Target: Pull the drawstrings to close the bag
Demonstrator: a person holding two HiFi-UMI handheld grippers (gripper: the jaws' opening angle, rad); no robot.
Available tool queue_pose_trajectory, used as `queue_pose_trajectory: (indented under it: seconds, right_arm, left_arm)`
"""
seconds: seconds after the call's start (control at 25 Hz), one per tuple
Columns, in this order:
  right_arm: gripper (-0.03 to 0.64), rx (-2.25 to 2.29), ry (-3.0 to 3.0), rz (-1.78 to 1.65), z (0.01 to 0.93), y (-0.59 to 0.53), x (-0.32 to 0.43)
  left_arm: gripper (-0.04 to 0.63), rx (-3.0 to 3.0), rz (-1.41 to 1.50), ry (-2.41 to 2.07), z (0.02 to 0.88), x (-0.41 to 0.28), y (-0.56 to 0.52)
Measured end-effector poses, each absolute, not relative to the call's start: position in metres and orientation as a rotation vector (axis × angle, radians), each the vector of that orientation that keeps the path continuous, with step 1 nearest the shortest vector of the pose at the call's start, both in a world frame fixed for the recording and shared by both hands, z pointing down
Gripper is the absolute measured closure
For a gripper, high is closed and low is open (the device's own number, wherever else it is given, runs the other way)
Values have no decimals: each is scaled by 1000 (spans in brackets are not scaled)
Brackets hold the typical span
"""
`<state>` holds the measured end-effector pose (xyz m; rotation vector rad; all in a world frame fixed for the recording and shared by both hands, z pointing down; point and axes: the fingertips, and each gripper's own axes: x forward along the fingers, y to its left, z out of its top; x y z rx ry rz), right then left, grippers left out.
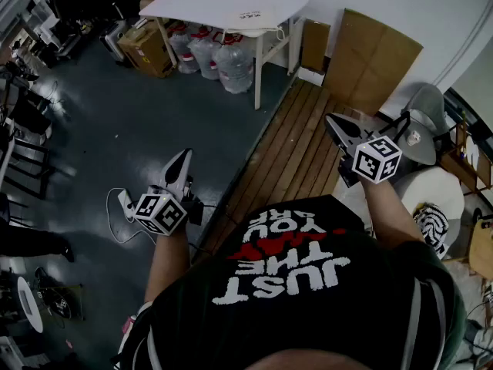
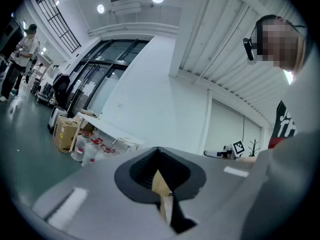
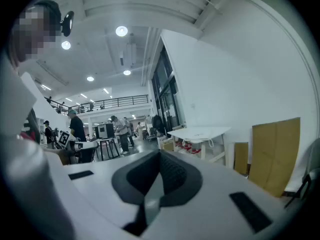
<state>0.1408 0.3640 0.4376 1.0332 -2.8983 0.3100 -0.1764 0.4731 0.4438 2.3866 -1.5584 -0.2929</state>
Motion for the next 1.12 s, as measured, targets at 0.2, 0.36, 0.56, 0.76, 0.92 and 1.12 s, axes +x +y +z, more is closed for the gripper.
queue_pose_trajectory:
  seconds: [0.2, 0.36, 0.56, 0.76, 0.92, 1.12]
  right_arm:
    - [612, 1027, -2898, 313, 437, 362, 143]
    - [612, 1028, -2900, 311, 437, 361, 140]
    - [612, 1029, -2903, 313, 436, 359, 134]
    - [612, 1047, -2927, 350, 431, 356, 129]
    - [611, 1068, -2923, 341, 428, 350, 125]
    - [611, 1083, -2912, 357, 429, 332, 124]
  left_arm:
    - [595, 2370, -292, -1566, 448, -177, 475]
    - [595, 2365, -282, -1564, 451, -179, 475]
    - [595, 2356, -278, -1564, 453, -185, 476]
    - [595, 2355, -278, -1556, 455, -191, 479]
    - [595, 2348, -280, -1552, 459, -199, 477]
    - [595, 2321, -266, -1557, 464, -203, 470]
